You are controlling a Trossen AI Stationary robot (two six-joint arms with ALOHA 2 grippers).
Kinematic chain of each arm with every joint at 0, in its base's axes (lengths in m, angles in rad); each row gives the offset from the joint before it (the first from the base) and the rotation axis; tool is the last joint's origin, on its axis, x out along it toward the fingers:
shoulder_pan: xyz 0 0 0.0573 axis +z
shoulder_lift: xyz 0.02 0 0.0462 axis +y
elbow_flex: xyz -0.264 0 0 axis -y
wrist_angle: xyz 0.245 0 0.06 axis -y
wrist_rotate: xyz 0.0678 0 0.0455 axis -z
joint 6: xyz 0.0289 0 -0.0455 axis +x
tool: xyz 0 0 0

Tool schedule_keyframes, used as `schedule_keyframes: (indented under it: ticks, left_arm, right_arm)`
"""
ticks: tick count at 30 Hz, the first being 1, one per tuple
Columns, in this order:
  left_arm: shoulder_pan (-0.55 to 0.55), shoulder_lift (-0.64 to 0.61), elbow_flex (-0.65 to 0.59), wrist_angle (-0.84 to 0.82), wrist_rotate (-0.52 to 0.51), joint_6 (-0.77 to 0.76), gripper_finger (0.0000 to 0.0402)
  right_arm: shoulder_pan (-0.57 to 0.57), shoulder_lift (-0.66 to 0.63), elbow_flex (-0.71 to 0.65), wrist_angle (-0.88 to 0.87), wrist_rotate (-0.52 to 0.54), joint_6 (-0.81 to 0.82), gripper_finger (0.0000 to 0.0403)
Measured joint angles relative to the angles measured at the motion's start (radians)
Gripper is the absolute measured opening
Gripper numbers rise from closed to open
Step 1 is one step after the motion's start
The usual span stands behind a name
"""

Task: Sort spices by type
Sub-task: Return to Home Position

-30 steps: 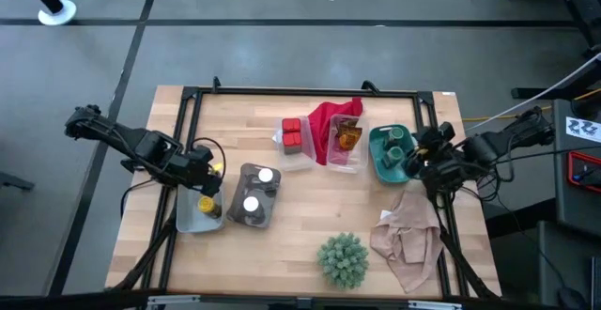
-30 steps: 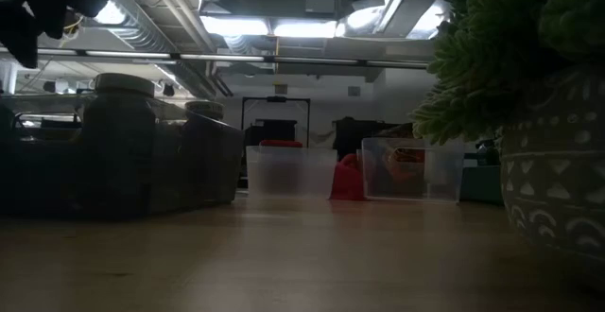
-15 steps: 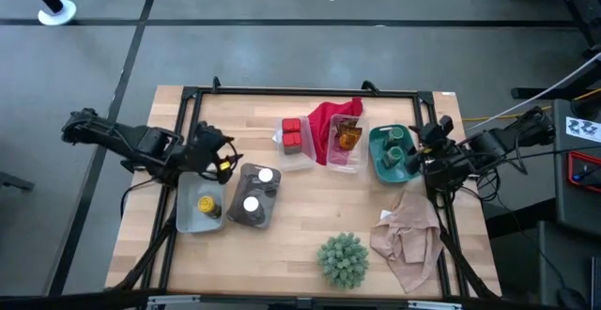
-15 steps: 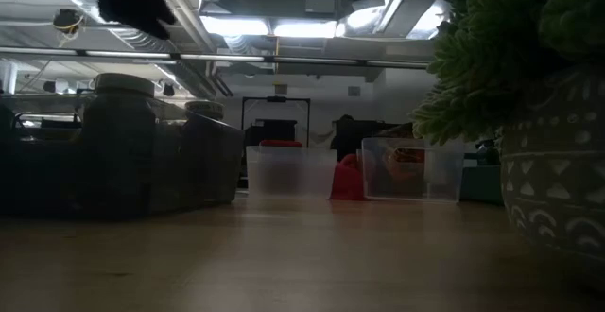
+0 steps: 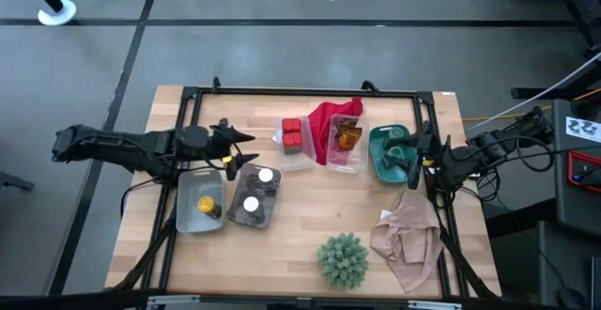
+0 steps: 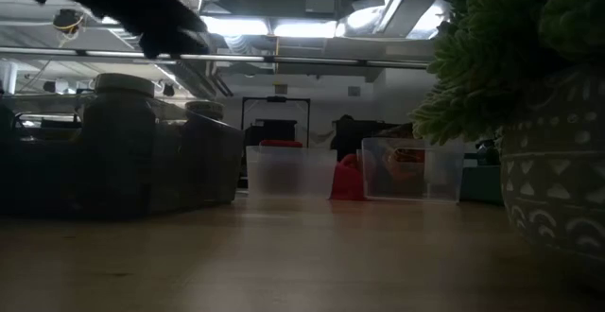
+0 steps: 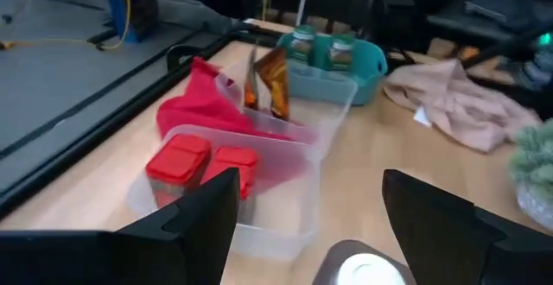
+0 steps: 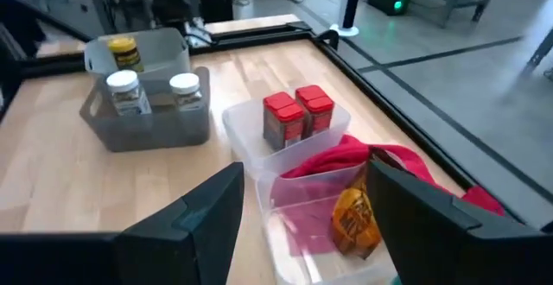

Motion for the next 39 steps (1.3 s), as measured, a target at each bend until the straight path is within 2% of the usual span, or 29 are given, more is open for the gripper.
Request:
schedule_keyframes:
  ticks: [5,14,18,23,30,39]
  left_arm:
    - [0.051,-0.115,-0.108,0.016,0.062,-0.045,0.0267]
    - [0.051,-0.344,-0.297,0.118,0.078,-0.064,0.0267]
    - [0.051,-0.432,-0.366,0.146,0.079,-0.07,0.0267]
    - [0.05,-0.534,-0.435,0.176,0.079,-0.048,0.0267]
    - [0.05,-0.669,-0.51,0.146,0.079,-0.021,0.0267]
    - [0.05,-0.731,-0.509,0.142,0.082,0.031,0.0267]
  right_arm:
    - [0.0,-0.142,-0.108,0.018,0.013,0.064,0.0243]
    - [0.0,-0.43,-0.402,0.243,-0.016,0.068,0.0243]
    - [0.0,-0.519,-0.497,0.327,-0.034,0.065,0.0243]
    - [0.0,-0.608,-0.571,0.334,-0.072,0.068,0.0243]
    - [0.0,-0.617,-0.598,0.33,-0.095,0.116,0.0243]
    - [0.0,-0.616,-0.704,0.42,-0.071,0.115,0.0243]
